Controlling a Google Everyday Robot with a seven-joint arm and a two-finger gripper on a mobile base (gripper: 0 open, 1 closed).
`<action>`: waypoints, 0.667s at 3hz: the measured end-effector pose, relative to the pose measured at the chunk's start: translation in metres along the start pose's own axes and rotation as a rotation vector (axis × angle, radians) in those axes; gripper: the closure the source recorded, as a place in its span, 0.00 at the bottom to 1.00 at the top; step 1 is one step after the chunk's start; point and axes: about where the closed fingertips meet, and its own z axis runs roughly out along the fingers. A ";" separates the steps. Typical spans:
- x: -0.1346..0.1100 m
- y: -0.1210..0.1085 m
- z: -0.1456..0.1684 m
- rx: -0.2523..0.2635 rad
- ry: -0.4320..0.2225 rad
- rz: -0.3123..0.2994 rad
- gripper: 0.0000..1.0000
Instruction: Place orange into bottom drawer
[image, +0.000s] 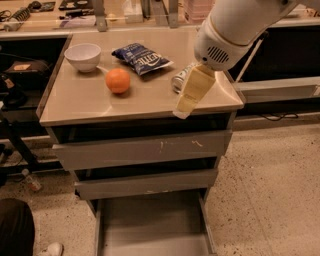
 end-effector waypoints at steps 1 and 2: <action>-0.001 0.002 0.001 -0.006 -0.012 0.001 0.00; -0.017 0.008 0.023 -0.039 -0.073 0.005 0.00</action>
Offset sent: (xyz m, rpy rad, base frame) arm 0.0181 0.0614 -0.0455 0.1904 0.0296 0.0693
